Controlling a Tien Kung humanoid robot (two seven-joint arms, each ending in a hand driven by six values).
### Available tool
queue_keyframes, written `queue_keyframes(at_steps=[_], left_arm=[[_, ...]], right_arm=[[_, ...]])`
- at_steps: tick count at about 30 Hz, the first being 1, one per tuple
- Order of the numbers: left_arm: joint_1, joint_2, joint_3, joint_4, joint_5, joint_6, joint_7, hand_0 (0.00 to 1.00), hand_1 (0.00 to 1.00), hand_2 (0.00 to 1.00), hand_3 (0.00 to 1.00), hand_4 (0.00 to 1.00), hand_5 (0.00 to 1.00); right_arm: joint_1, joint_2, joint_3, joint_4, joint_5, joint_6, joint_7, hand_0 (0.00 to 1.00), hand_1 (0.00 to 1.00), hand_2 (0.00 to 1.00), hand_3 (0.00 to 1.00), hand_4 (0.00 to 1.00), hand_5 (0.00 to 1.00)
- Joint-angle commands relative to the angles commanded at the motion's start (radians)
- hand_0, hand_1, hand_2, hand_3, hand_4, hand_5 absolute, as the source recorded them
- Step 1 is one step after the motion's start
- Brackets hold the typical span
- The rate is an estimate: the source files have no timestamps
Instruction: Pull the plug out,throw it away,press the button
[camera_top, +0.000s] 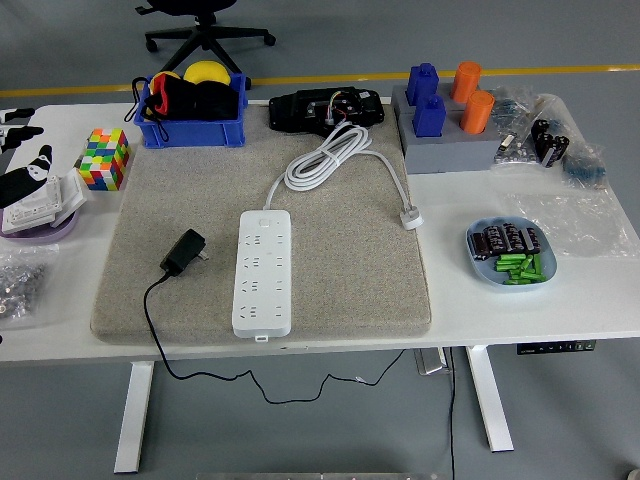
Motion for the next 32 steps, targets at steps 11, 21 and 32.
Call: queue_keyframes(at_steps=[11, 21, 32], left_arm=[[0.004, 0.001, -0.012, -0.005, 0.001, 0.0, 0.001, 0.77, 0.735, 0.671, 0.752, 0.608, 0.002], [0.0, 0.004, -0.009, -0.006, 0.003, -0.002, 0.004, 0.77, 0.735, 0.672, 0.751, 0.607, 0.002], [0.001, -0.002, -0.001, -0.001, 0.006, -0.006, 0.009, 0.771, 0.735, 0.671, 0.751, 0.606, 0.002]], right_arm=[[0.001, -0.004, -0.01, 0.0, 0.003, 0.001, -0.001, 0.729, 0.688, 0.668, 0.664, 0.757, 0.626], [0.004, -0.006, -0.015, 0.0, 0.005, 0.004, -0.002, 0.729, 0.688, 0.667, 0.663, 0.757, 0.627], [0.003, -0.01, -0.032, -0.002, 0.013, 0.003, -0.002, 0.728, 0.687, 0.667, 0.663, 0.758, 0.627]])
